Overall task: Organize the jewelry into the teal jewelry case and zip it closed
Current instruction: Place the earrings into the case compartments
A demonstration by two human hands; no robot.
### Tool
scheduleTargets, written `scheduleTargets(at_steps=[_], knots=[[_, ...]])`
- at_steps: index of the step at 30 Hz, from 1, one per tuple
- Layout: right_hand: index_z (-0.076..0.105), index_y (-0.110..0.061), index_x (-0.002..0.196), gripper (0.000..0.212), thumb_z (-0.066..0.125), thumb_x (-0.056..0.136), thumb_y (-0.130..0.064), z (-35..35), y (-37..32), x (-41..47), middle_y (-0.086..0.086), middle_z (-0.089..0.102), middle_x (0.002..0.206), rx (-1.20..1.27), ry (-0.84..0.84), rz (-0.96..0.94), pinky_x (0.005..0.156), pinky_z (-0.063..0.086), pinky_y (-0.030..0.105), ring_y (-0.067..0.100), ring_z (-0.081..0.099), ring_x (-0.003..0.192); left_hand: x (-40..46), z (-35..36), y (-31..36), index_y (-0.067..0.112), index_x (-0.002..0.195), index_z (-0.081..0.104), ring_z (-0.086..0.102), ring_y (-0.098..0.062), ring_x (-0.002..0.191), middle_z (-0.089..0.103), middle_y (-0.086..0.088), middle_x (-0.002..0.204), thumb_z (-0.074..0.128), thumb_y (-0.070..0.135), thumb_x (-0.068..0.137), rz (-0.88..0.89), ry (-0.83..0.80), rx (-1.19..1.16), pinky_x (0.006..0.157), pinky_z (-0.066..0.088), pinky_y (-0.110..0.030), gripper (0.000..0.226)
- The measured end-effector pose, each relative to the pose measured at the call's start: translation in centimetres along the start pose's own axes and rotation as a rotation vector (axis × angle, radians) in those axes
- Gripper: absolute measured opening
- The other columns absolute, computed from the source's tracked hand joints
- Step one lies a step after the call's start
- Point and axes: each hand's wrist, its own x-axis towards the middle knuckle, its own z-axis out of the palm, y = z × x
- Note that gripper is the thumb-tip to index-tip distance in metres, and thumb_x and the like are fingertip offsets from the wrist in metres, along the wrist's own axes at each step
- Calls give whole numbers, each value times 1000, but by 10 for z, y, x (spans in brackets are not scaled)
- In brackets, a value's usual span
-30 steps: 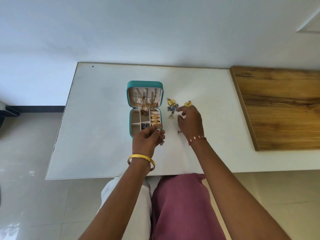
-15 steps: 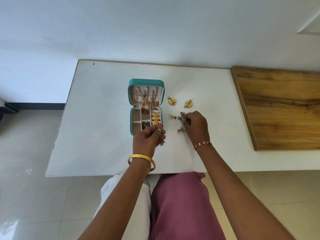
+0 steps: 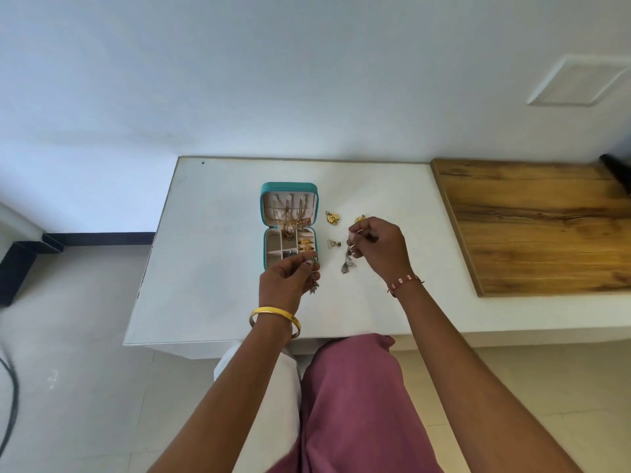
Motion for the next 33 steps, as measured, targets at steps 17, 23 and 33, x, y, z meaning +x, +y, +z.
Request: scheduleTargets(at_steps=[17,23,33], knots=[[66,-6,82,6,64,81,0,43,-60,-41,7,64,70,370,-217,120,58,55,19,12,61,56,-21,-62,16,7,102,62,64,-18,76,65,-9,90,49,3,91,36,151,-107,62,56,-18,18],[63,6,95,13,60,84,2,73,-54,-26,11,62,70,346,-186,219,54,55,19,8,61,49,-2,-74,18,9,101,63,64,-20,80,65,-11,95,49,3,90,42,174,-100,72,55,-24,19],[64,2,88,7,61,83,0,108,-35,-3,10,62,68,125,-189,251,59,55,26,9,59,45,20,-78,8,9,100,63,63,-23,81,65,-11,93,49,2,90,-27,190,-140,78,53,-29,18]])
